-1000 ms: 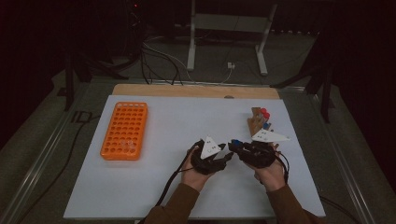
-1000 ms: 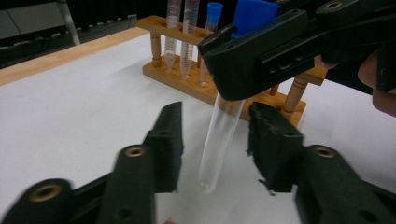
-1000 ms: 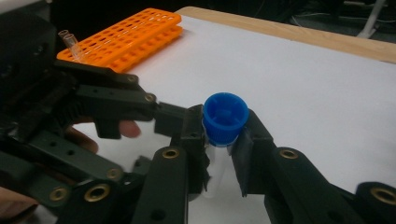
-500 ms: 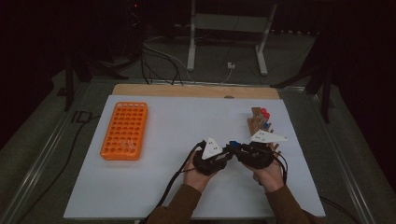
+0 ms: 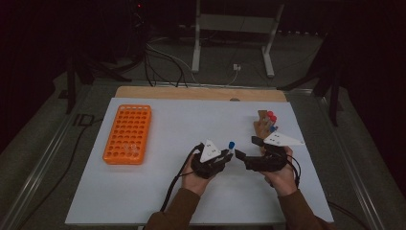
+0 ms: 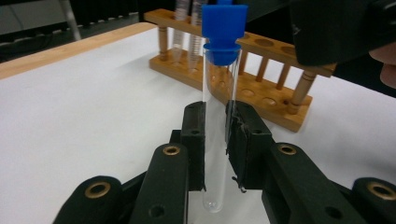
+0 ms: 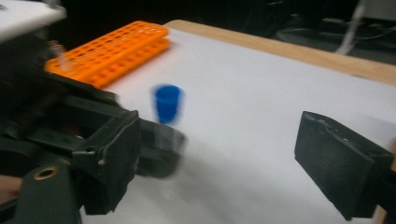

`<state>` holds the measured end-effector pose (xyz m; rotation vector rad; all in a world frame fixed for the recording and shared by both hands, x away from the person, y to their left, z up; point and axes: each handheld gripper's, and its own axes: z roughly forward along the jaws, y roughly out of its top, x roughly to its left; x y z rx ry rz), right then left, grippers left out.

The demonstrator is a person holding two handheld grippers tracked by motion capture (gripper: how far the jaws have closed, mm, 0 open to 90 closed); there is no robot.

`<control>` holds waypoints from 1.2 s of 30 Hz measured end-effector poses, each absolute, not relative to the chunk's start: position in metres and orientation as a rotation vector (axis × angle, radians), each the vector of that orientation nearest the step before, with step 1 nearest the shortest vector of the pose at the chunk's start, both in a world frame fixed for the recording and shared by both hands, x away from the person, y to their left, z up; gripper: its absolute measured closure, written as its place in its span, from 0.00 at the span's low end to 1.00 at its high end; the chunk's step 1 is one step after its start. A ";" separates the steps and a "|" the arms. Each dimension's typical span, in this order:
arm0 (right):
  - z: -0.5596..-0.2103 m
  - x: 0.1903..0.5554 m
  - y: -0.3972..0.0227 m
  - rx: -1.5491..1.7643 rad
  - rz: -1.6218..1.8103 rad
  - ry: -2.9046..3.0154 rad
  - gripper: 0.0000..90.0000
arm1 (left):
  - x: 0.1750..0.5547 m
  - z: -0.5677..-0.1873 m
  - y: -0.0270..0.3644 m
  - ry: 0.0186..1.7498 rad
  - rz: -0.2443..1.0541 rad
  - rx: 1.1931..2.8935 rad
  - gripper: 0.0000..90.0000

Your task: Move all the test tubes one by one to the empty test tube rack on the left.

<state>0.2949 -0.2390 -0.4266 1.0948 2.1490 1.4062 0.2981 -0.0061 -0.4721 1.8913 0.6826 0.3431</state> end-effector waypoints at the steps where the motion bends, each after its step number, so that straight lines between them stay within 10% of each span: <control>1: -0.427 0.295 -0.241 1.103 1.408 2.145 0.13 | 0.298 -0.471 -0.003 0.691 0.345 1.886 0.86; 36: -0.446 0.288 -0.285 1.182 1.297 2.009 0.00 | 0.286 -0.439 0.138 0.863 0.533 1.772 0.86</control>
